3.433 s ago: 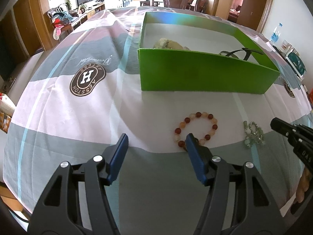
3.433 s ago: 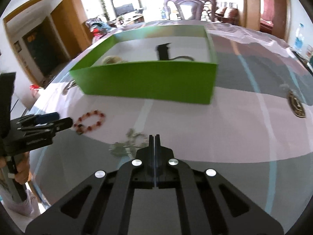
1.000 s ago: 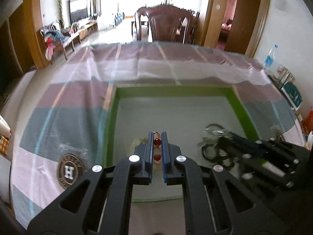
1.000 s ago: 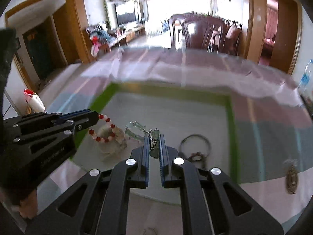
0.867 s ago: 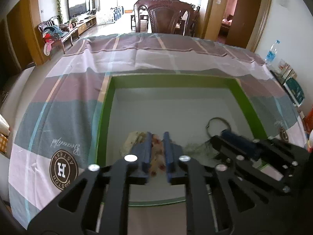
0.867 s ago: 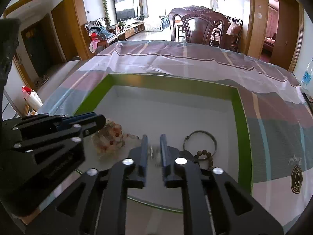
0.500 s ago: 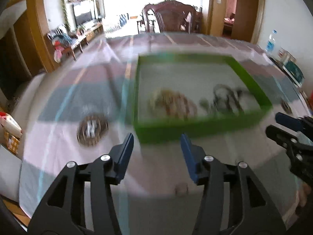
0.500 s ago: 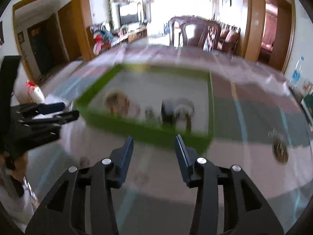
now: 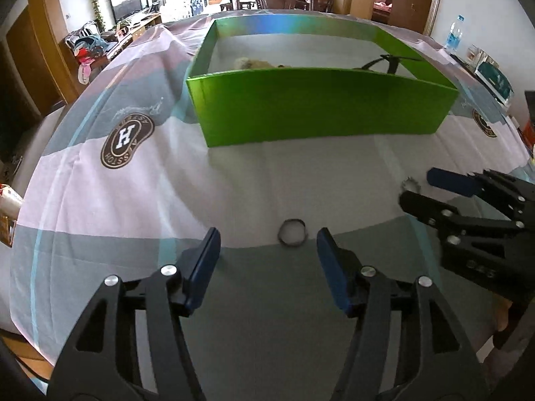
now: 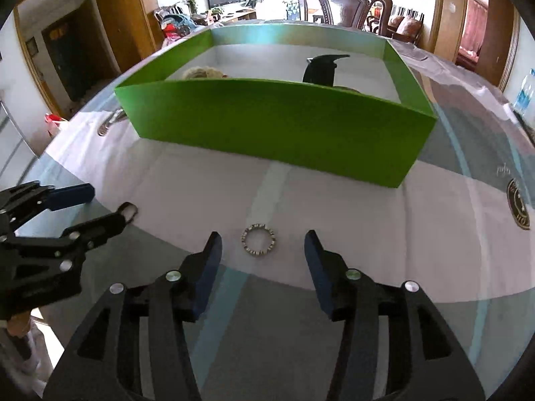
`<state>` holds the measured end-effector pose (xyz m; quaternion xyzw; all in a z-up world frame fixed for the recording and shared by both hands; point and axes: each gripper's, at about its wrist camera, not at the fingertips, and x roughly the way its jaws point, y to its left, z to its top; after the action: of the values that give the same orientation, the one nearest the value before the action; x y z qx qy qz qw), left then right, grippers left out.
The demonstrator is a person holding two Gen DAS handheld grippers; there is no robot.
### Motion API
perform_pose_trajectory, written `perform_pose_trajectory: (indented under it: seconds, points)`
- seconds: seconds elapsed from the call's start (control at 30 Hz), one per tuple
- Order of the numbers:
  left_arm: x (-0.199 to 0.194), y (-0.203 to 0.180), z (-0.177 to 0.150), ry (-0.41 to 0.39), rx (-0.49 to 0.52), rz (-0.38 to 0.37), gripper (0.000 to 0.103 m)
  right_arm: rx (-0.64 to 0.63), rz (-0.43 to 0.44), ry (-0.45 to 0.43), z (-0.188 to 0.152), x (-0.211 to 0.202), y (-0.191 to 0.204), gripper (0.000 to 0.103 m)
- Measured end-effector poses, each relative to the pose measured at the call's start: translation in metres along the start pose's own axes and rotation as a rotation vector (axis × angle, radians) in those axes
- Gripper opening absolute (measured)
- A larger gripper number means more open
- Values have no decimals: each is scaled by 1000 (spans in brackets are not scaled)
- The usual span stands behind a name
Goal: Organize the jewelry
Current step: 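Move the right gripper to the silver bead ring while the left gripper moves to the black hair tie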
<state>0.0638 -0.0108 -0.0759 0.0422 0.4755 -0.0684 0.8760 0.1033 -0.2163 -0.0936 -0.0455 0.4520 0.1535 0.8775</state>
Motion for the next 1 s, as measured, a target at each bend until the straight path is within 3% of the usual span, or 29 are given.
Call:
perform_pose_trajectory:
  seconds: [0.03,0.1,0.17,0.27,0.33,0.47,0.63,0.77,0.9,1.0]
  points:
    - [0,-1,-1,1,2,-4,60,-2,-7,-3,1,1,1,50]
    - [1,-3,-2,4,4,-10,60,4,-16,-12,2,2,1,31]
    - [3,-3,-2,4,7,-14,60,8,-23,-14,1,2,0,22]
    - [5,-6,-3,11,11,-20,56,5,-19,-9,-3,-1,-2,21]
    - [8,-8,-3,17,18,-28,44,10,-31,-5,-6,-5,-5,21]
    - [9,-13,-1,5,32,-42,41,38,-52,-1,-18,-15,-12,21]
    - [9,-16,3,2,18,-125,40,77,-26,-7,-28,-23,-16,21]
    - [7,-16,2,-1,8,-94,40,83,-23,-16,-29,-27,-16,25]
    - [8,-13,2,0,-3,-43,41,75,-35,-26,-26,-27,-12,36]
    - [10,-14,3,2,-6,-19,41,75,-38,-21,-26,-25,-11,36]
